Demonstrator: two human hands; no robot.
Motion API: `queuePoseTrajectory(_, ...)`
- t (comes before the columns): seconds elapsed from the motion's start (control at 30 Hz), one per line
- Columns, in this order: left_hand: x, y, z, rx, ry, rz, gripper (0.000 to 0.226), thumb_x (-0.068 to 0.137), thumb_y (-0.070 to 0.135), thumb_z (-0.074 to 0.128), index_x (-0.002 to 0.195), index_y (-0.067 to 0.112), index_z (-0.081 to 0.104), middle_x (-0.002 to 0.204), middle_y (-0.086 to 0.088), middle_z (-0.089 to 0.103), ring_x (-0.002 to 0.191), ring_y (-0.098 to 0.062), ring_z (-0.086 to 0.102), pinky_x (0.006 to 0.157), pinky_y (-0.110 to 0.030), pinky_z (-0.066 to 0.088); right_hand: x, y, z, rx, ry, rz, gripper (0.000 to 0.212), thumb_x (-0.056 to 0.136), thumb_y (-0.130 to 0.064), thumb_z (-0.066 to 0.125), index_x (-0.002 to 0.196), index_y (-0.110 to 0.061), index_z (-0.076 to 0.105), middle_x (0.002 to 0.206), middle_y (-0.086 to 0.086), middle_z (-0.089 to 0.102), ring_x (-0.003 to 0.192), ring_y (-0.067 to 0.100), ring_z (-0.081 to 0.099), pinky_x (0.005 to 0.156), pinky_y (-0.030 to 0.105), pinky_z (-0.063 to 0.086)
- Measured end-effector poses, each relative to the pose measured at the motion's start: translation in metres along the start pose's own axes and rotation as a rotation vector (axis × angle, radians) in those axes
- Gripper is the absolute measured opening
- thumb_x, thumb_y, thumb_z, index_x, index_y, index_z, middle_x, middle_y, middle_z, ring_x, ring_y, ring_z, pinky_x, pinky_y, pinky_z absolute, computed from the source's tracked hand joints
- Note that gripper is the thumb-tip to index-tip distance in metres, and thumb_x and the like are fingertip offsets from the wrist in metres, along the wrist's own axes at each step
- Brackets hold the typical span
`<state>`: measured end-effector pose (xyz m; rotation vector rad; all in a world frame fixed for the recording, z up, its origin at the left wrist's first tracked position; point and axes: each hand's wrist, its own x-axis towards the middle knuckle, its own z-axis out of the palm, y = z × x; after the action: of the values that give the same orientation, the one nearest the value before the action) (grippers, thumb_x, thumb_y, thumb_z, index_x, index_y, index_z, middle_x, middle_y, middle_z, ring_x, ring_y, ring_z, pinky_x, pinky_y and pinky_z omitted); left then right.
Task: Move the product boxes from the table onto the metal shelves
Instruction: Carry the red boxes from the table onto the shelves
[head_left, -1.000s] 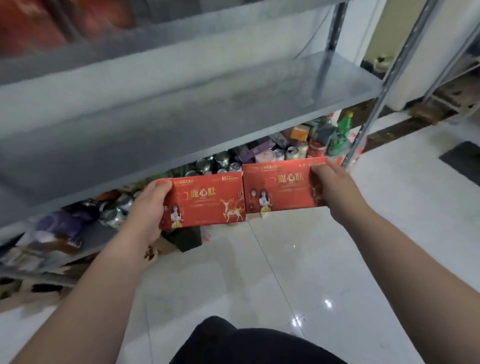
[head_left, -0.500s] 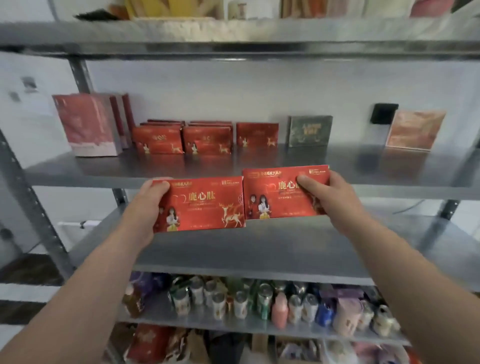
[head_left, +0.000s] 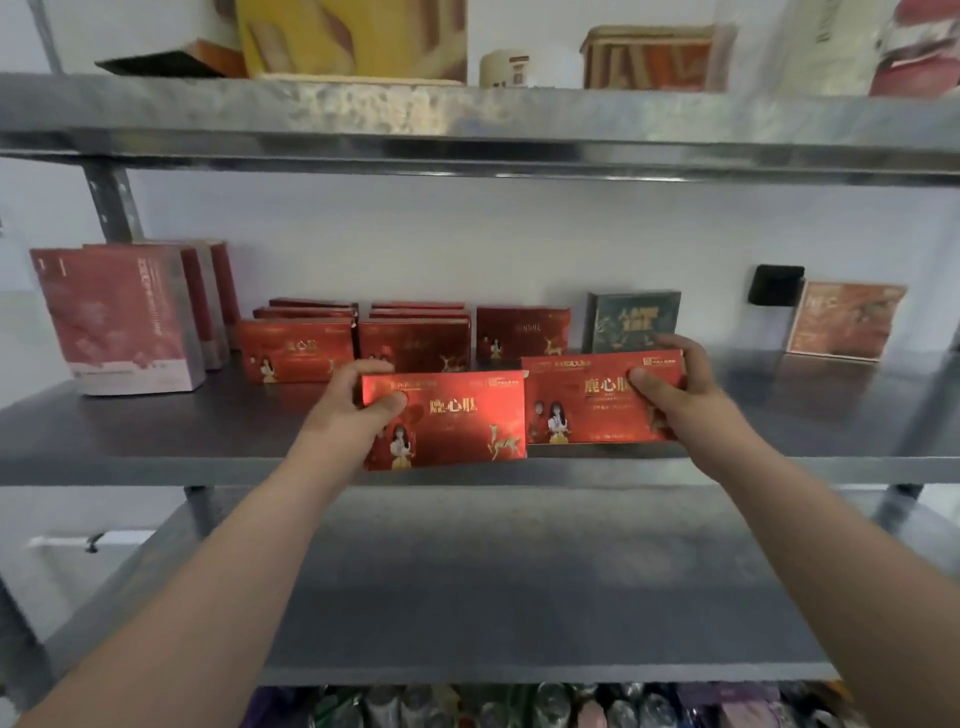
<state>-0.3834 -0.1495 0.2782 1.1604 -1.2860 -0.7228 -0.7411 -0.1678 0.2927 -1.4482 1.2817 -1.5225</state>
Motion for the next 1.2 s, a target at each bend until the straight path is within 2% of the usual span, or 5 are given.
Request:
queuePoseTrajectory(0.2, 0.036, 0.001, 0.057, 0.250, -0.078, 0.145, 0.028, 0.092, 0.027, 0.070, 0.113, 0.039, 0.058, 0.100, 0.018, 0.065, 0.083, -0.001, 0.063, 0.073, -0.021, 0.045, 0.045, 0.025, -0.031, 0.004, 0.024, 0.007, 0.030, 0.098, -0.026, 0.065, 0.122, -0.035, 0.050, 0.114, 0.000, 0.065, 0.091, 0.019, 0.069, 0.061, 0.028, 0.059)
queuePoseTrajectory(0.63, 0.106, -0.011, 0.162, 0.919, -0.063, 0.607, 0.050, 0.087, 0.012, 0.069, 0.132, 0.027, 0.053, 0.139, -0.001, 0.041, 0.134, -0.023, 0.034, 0.111, -0.038, 0.037, 0.197, 0.050, -0.050, -0.399, -0.277, -0.150, 0.025, 0.090, -0.016, 0.075, 0.104, -0.037, 0.070, 0.108, -0.008, 0.070, 0.093, 0.006, 0.067, 0.074, 0.014, 0.048)
queuePoseTrajectory(0.8, 0.124, -0.009, 0.185, 1.195, -0.136, 0.577, 0.067, 0.086, 0.016, 0.068, 0.146, 0.021, 0.040, 0.145, -0.006, 0.040, 0.135, -0.029, 0.035, 0.110, -0.046, 0.039, 0.236, 0.042, -0.024, -0.496, -0.430, -0.169, 0.014, 0.100, -0.036, 0.060, 0.108, -0.041, 0.071, 0.105, -0.018, 0.068, 0.095, -0.004, 0.061, 0.071, 0.009, 0.044)
queuePoseTrajectory(0.9, 0.135, -0.008, 0.192, 1.254, -0.148, 0.577, 0.069, 0.086, 0.013, 0.068, 0.148, 0.014, 0.038, 0.144, -0.012, 0.039, 0.134, -0.034, 0.036, 0.099, -0.046, 0.048, 0.256, 0.042, -0.005, -0.482, -0.444, -0.180, 0.023, 0.100, -0.048, 0.054, 0.106, -0.040, 0.074, 0.113, -0.014, 0.071, 0.104, 0.008, 0.065, 0.085, 0.025, 0.052)
queuePoseTrajectory(1.2, 0.135, -0.029, 0.190, 1.186, -0.083, 0.604, 0.068, 0.083, 0.011, 0.067, 0.144, 0.023, 0.037, 0.142, -0.008, 0.033, 0.138, -0.031, 0.031, 0.077, -0.043, 0.059, 0.252, 0.058, 0.026, -0.405, -0.330, -0.313, 0.018, 0.102, -0.031, 0.057, 0.097, -0.025, 0.073, 0.093, -0.019, 0.065, 0.089, 0.005, 0.062, 0.074, 0.021, 0.048)
